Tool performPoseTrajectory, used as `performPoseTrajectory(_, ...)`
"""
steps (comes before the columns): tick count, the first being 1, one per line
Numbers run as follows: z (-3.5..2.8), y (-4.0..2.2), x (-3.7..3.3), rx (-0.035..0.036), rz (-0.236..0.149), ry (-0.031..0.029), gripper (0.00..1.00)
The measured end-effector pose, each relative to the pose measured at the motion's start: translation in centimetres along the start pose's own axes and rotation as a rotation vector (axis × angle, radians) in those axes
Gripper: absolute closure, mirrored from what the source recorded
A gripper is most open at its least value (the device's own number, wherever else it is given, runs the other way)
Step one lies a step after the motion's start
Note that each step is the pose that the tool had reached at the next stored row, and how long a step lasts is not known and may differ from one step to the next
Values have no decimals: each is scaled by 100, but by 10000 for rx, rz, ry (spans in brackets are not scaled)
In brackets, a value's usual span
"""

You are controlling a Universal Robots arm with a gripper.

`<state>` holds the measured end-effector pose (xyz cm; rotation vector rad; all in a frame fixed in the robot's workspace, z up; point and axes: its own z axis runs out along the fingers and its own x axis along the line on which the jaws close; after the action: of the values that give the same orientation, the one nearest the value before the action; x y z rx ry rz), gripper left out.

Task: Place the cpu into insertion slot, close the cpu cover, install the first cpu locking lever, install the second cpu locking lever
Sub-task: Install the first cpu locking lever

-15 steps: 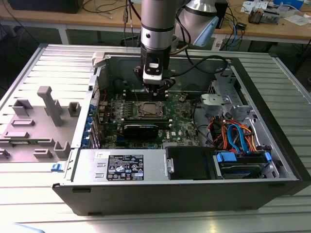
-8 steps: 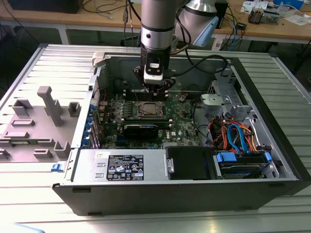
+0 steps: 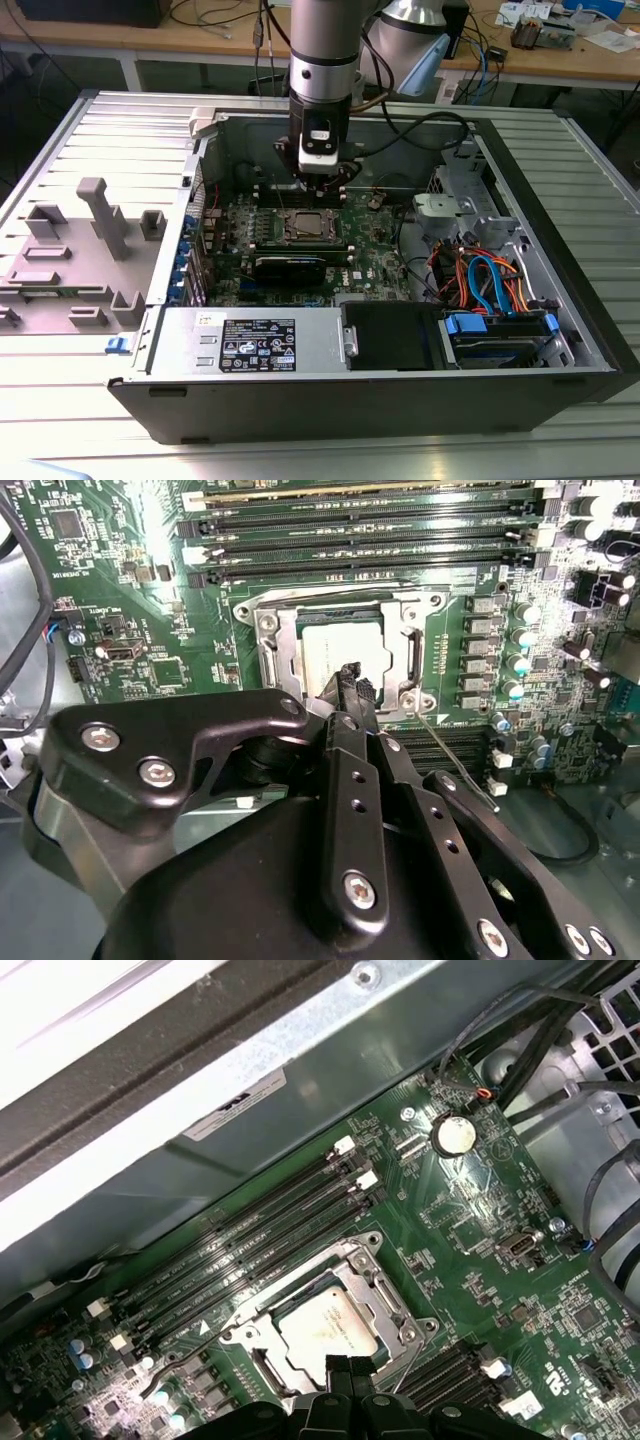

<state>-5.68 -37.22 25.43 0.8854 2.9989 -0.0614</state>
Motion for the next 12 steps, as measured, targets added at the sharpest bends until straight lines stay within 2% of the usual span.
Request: performPoseTrajectory(12, 0, 0, 0, -8, -333, -11, 89)
